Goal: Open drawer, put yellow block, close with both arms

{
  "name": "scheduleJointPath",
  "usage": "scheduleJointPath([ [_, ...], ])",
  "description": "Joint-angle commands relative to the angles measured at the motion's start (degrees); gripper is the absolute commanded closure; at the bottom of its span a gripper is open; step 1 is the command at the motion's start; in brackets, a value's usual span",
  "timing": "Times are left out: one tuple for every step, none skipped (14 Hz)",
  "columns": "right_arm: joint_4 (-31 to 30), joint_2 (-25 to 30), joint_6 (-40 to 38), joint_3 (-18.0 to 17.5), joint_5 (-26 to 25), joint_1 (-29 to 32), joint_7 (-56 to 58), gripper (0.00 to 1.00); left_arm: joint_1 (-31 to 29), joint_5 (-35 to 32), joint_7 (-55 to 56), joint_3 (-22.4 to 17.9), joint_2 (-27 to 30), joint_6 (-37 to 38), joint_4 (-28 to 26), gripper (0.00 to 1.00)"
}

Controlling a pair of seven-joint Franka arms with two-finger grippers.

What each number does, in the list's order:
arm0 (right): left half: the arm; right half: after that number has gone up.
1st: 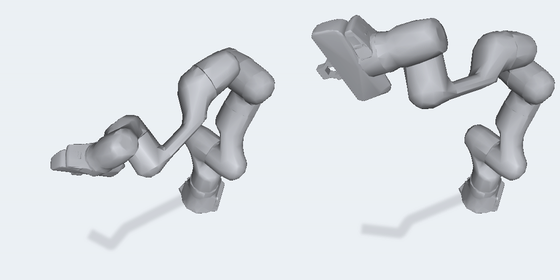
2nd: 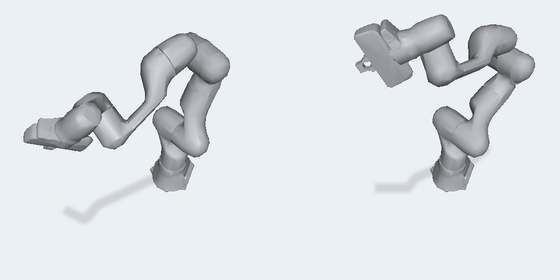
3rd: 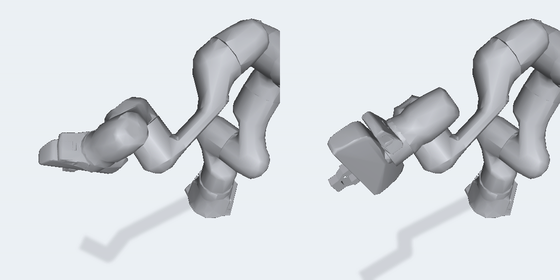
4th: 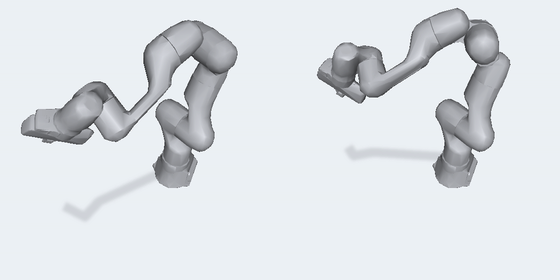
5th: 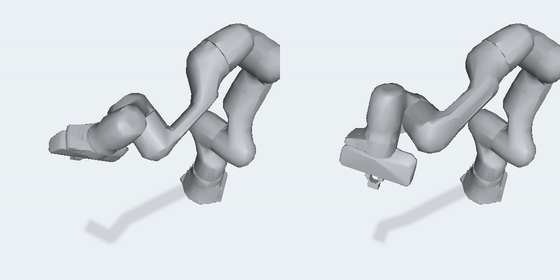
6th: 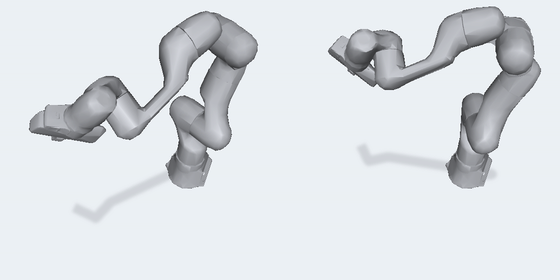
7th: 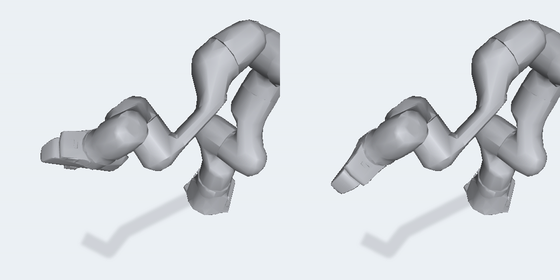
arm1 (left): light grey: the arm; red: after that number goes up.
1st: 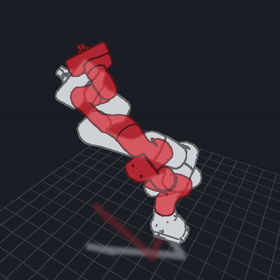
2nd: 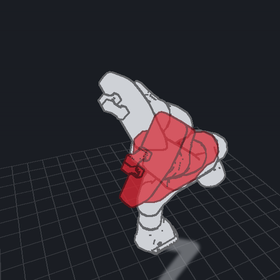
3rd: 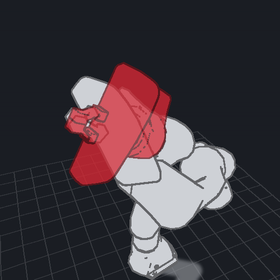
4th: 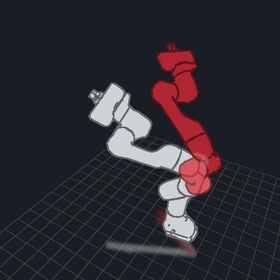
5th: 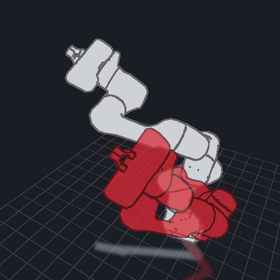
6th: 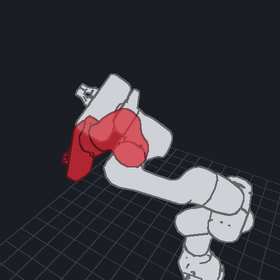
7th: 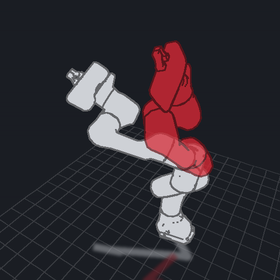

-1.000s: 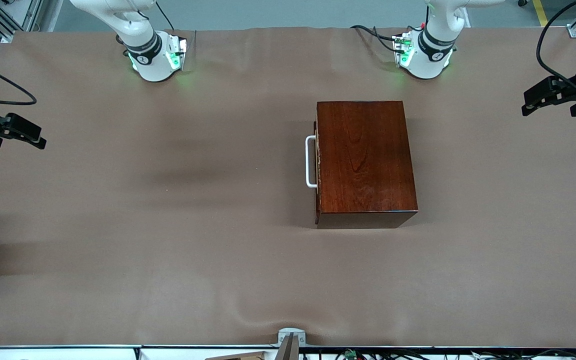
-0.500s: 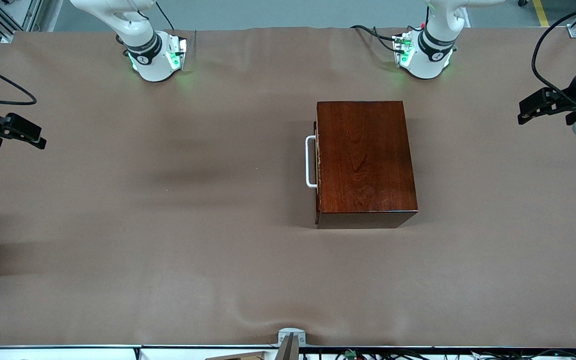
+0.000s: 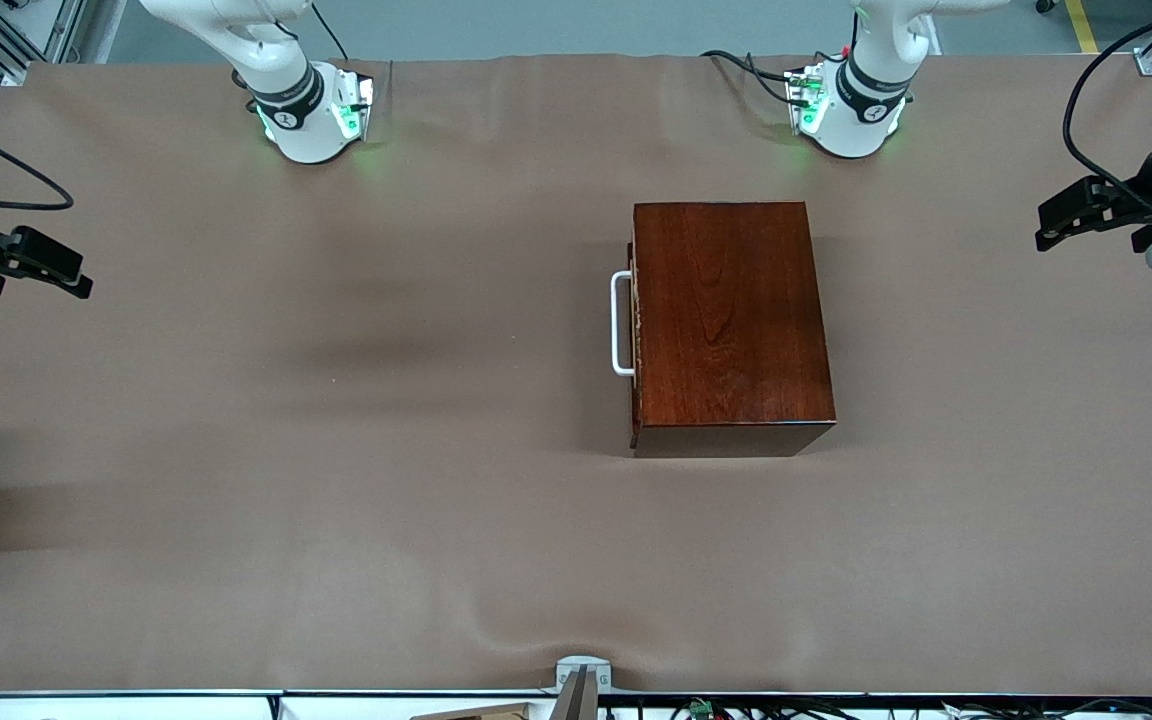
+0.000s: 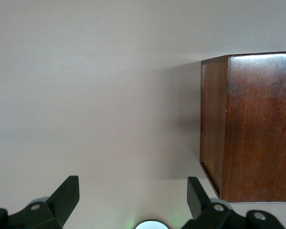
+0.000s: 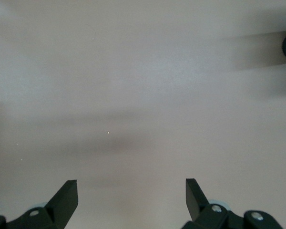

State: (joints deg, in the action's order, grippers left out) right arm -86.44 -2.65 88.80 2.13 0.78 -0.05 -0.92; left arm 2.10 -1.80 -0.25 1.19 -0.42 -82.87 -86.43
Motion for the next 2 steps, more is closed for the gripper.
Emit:
scheduleJointPath([
  [-0.4,0.72,0.15,-0.72,0.54,0.93,0.05,0.0,-0.34,-1.19,-1.07,0.48,1.03,-0.36,-0.67,0.0],
  [-0.4,0.72,0.15,-0.72,0.54,0.93,0.05,0.0,-0.17,-1.19,-1.07,0.48,1.03,-0.36,-0.67,0.0],
])
